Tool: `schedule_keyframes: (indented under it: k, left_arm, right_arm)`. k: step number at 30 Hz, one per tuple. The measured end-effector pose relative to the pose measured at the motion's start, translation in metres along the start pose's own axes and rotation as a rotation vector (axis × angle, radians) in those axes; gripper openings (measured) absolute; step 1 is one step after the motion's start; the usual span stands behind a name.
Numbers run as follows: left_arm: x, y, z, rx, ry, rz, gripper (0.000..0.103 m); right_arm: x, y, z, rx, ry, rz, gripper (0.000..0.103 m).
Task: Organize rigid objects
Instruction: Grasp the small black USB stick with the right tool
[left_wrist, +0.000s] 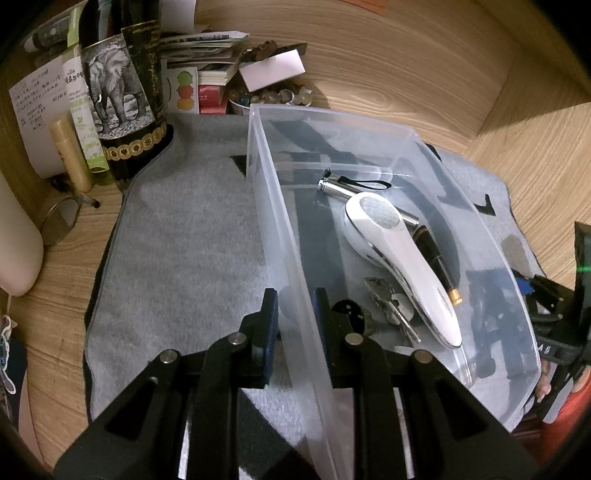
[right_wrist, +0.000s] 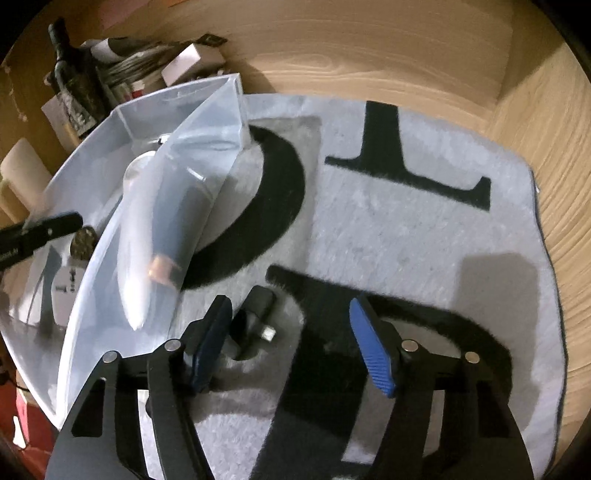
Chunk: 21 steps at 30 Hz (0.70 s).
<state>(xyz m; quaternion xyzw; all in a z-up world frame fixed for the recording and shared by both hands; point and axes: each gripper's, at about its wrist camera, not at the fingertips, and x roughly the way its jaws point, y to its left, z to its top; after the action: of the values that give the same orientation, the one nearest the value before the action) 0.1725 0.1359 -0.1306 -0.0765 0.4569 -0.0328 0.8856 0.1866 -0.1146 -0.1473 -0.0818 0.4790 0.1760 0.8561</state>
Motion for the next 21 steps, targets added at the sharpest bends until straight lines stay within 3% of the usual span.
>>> schedule_keyframes:
  k: [4,6,12,21]
  left_arm:
    - [0.0,0.0,0.0,0.001,-0.002,0.002,0.019]
    - [0.0,0.0,-0.001,0.001,-0.002,0.002,0.019]
    - [0.0,0.001,-0.001,0.001,-0.003,0.002,0.019]
    - [0.0,0.0,-0.001,-0.002,-0.001,-0.003,0.019]
  right_arm:
    - [0.001,0.008,-0.006,-0.041,-0.02,-0.039,0.062]
    - [0.0,0.009,-0.008,-0.047,-0.03,-0.039,0.057]
    - [-0.003,0.004,-0.01,-0.045,-0.044,-0.058,0.024]
    - [-0.019,-0.001,0.001,-0.012,-0.097,-0.063,0.024]
